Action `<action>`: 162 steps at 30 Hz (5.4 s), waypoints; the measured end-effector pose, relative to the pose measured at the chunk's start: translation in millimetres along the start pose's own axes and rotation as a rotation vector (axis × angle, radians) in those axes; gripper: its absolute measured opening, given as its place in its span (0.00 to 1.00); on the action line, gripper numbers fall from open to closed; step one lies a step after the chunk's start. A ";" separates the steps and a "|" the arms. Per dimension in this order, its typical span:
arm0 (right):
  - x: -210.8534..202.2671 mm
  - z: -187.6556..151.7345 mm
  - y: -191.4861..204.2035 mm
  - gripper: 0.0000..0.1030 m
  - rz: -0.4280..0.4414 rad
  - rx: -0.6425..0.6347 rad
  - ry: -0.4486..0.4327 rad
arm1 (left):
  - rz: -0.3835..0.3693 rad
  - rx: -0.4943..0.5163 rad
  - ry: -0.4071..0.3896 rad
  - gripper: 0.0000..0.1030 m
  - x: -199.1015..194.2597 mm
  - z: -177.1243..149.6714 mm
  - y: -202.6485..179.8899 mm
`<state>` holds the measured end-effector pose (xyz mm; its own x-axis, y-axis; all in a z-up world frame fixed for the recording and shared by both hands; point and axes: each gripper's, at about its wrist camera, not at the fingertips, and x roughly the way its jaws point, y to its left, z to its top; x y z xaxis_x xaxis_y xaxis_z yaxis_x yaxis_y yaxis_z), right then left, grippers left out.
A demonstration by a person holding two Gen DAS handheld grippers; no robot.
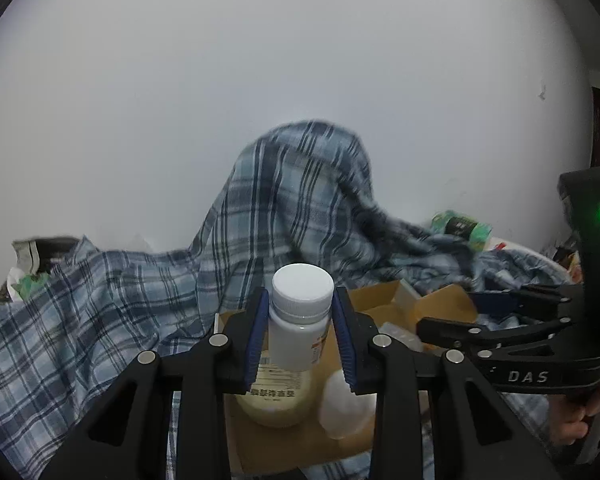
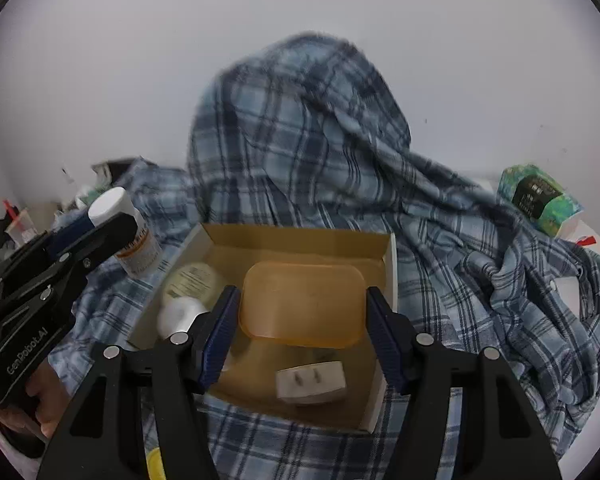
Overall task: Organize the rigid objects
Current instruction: 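Lift the orange soap with the right gripper while the left gripper carries the pill bottle to the box, then release the pill bottle and soap into the box and withdraw both grippers, then grasp the black ZEESEA case with the right gripper, then grasp the black square frame with the left gripper while the right gripper carries the case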
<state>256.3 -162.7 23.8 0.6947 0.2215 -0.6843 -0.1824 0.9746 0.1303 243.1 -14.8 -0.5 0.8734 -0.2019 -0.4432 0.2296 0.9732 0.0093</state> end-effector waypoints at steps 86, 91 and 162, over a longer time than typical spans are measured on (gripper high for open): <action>-93.9 -101.1 41.7 1.00 -0.070 -0.136 -0.331 | 0.086 -0.111 -0.219 1.00 -150.0 -90.1 5.3; -90.4 -97.2 46.4 1.00 -0.064 -0.151 -0.300 | 0.064 -0.103 -0.172 1.00 -145.9 -82.4 16.6; -36.7 -80.5 25.6 0.29 -0.089 -0.121 -0.008 | 0.113 -0.271 0.147 0.71 -40.0 -85.3 34.2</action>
<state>170.1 -148.6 -5.6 0.7172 0.1352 -0.6836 -0.2018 0.9793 -0.0180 179.4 35.9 -58.9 0.8108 -0.0921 -0.5780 -0.0052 0.9864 -0.1644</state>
